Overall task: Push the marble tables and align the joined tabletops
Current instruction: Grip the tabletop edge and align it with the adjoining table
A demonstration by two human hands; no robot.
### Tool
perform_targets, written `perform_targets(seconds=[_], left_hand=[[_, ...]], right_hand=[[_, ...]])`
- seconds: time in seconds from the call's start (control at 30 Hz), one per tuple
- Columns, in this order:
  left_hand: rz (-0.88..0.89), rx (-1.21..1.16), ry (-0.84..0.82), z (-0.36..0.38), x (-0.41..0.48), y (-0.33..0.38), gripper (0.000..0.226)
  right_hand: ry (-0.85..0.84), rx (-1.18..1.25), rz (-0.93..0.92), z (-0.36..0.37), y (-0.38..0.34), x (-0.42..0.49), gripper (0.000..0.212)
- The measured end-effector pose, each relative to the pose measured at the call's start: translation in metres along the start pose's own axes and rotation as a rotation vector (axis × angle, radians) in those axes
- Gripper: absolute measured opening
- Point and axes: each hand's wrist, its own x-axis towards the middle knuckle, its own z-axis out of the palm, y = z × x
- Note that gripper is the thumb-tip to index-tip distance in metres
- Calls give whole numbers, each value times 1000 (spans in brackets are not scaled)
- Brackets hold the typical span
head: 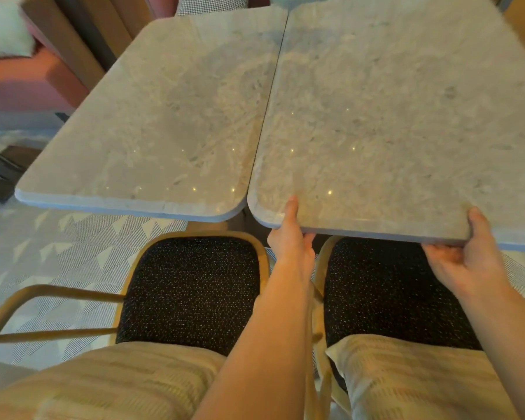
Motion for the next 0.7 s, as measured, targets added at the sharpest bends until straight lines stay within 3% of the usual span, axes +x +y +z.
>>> perform_targets(seconds=[0.13, 0.23, 0.3, 0.37, 0.43, 0.5, 0.63, 0.7], left_hand=[[-94, -34, -5, 7, -15, 14, 49], [-109, -21, 10, 14, -47, 34, 63], [12, 80, -49, 22, -84, 53, 68], [301, 235, -178, 33, -127, 76, 56], [587, 354, -342, 42, -182, 100, 47], [795, 458, -502, 40, -240, 119, 53], [1016, 589, -826, 5, -349, 142, 60], [1081, 589, -880, -12, -398, 164, 62]], right_hand=[[-57, -81, 123, 5, 0, -22, 41], [-108, -279, 269, 5, 7, -54, 81], [-228, -462, 268, 13, 6, -85, 96], [-405, -649, 115, 33, -3, -120, 99], [-548, -756, -184, 54, -20, -165, 92], [-671, -781, -442, 66, -42, -213, 85], [-933, -737, -660, 63, -89, -321, 79], [-1029, -734, -706, 59, -102, -373, 82]])
